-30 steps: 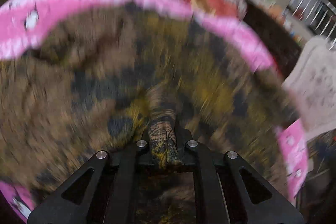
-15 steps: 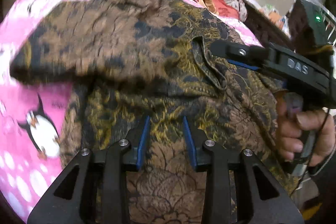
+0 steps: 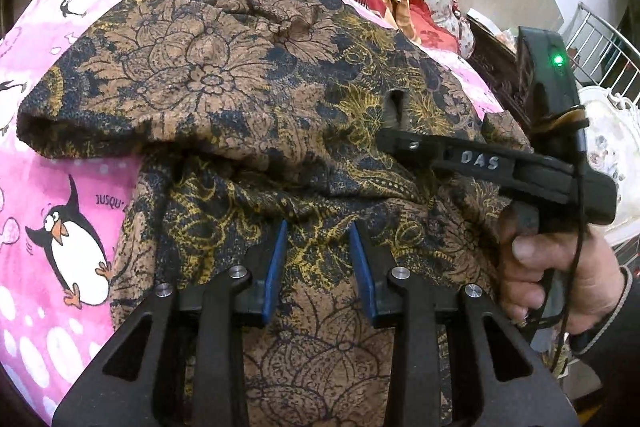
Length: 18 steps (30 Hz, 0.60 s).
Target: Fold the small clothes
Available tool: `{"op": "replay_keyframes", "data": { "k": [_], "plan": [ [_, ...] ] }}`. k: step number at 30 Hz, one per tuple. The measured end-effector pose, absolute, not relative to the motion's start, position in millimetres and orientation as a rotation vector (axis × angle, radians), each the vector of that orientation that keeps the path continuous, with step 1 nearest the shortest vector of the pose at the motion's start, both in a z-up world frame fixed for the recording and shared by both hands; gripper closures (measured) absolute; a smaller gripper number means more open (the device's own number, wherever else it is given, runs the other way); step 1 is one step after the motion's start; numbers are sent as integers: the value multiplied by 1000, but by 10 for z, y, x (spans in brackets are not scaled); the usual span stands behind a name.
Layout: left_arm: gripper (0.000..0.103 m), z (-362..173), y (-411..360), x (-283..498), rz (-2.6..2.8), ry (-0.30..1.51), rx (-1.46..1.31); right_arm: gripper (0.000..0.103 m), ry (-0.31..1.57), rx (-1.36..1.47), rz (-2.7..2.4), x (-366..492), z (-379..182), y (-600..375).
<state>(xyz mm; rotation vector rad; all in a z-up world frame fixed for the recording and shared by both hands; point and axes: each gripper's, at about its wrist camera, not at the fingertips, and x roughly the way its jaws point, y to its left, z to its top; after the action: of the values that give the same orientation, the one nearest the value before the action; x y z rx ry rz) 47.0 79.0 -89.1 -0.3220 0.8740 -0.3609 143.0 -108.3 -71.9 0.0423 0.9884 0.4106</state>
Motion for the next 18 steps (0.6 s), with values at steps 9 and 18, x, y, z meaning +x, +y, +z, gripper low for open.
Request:
{"op": "replay_keyframes", "data": {
  "k": [9, 18],
  "plan": [
    [72, -889, 774, 470, -355, 873, -312, 96, 883, 67, 361, 1329, -228, -1638],
    [72, -887, 753, 466, -347, 873, -296, 99, 954, 171, 250, 1443, -112, -2814]
  ]
}}
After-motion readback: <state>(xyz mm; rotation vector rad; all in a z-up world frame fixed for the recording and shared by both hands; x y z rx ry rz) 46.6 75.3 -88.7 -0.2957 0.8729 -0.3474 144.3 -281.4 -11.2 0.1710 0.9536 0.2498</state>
